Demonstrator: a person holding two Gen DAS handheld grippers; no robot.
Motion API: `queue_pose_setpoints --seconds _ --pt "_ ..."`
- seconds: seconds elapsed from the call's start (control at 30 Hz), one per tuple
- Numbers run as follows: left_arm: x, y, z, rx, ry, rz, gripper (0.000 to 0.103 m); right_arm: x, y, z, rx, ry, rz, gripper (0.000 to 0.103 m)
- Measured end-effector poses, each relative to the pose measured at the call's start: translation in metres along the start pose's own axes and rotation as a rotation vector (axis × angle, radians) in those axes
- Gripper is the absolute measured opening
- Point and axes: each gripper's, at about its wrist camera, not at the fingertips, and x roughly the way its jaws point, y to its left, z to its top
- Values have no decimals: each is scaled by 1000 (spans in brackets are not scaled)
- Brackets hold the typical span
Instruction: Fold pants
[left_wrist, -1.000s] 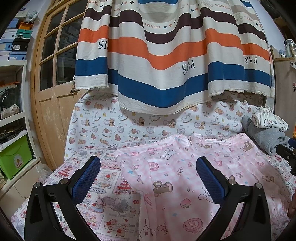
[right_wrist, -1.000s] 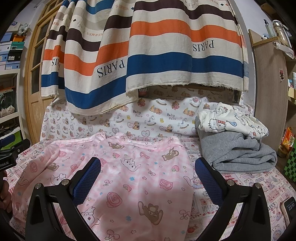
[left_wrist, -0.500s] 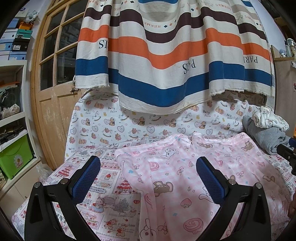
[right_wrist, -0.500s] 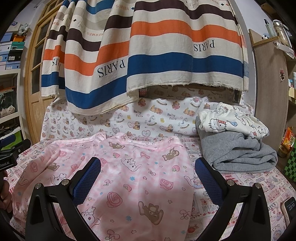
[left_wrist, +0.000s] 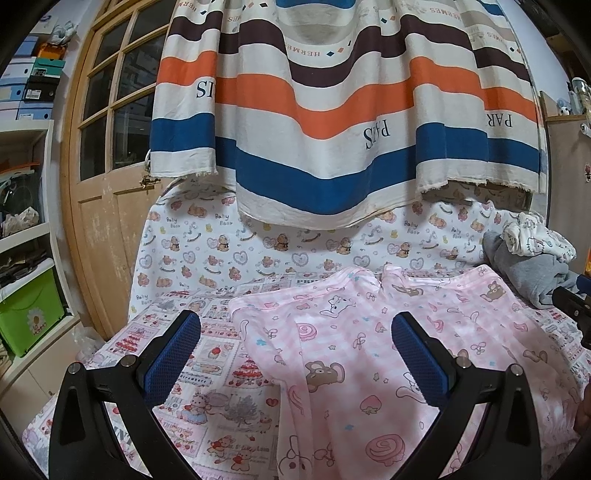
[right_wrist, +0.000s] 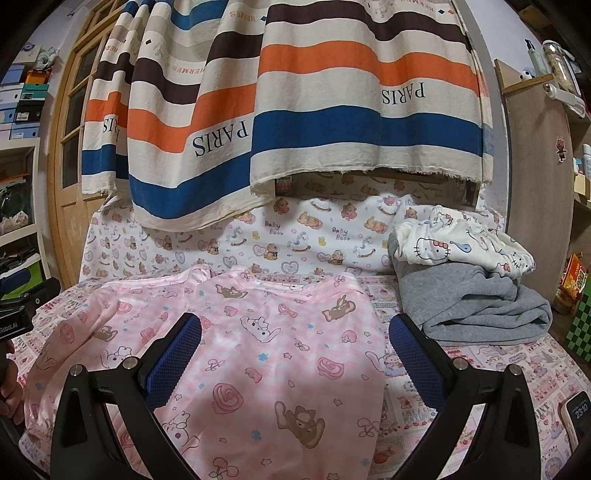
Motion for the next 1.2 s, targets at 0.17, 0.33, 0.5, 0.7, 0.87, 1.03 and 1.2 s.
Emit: queue_pose_setpoints --seconds 0.17,0.33,0.5,0.7,0.87,1.03,1.2 --pt "-14 2 0 -8 -56 -1 103 -2 0 0 1 -9 -8 102" --pt "-41 11 -2 -34 -176 9 103 -15 0 1 12 -56 5 102" --pt "-57 24 3 -43 -206 20 103 -21 0 1 5 -69 30 102" --pt "-74 37 15 -28 -258 85 103 -34 -9 0 63 -103 104 102" --pt "-78 45 29 -12 -250 96 103 -73 -18 10 138 -237 66 102" --pt "-80 42 61 51 -313 152 103 -92 -9 54 36 -284 50 102" --pt "-69 48 100 33 -355 146 103 -106 1 89 11 -414 -101 102"
